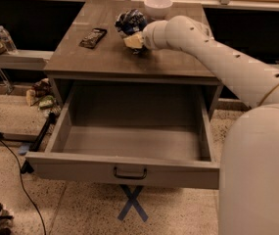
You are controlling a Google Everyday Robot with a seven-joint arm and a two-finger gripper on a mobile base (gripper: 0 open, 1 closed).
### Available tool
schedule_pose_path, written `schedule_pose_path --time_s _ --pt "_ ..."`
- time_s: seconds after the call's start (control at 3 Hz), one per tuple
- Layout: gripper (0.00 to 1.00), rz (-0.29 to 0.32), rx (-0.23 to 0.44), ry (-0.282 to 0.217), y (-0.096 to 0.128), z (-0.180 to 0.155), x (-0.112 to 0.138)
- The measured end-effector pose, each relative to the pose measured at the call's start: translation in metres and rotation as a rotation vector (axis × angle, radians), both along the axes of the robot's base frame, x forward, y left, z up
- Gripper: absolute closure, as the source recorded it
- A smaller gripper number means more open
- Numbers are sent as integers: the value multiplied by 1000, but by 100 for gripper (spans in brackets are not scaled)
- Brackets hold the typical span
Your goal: Place blue chip bag into top drawer
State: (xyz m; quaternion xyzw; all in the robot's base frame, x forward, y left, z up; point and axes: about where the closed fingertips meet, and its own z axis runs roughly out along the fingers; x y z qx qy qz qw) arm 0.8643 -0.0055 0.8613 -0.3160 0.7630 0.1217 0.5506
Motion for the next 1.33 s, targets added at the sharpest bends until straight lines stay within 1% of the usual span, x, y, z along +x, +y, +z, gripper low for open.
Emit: schedule_pose_path --time_s 0.33,0.67,1.0,1.33 --pt "72 29 10 -9 -1 5 -5" --pt "100 128 53 -10 -18 18 -50" --pt "100 223 70 -30 -35 30 -96" --pt "100 331 50 -15 -47 42 -158"
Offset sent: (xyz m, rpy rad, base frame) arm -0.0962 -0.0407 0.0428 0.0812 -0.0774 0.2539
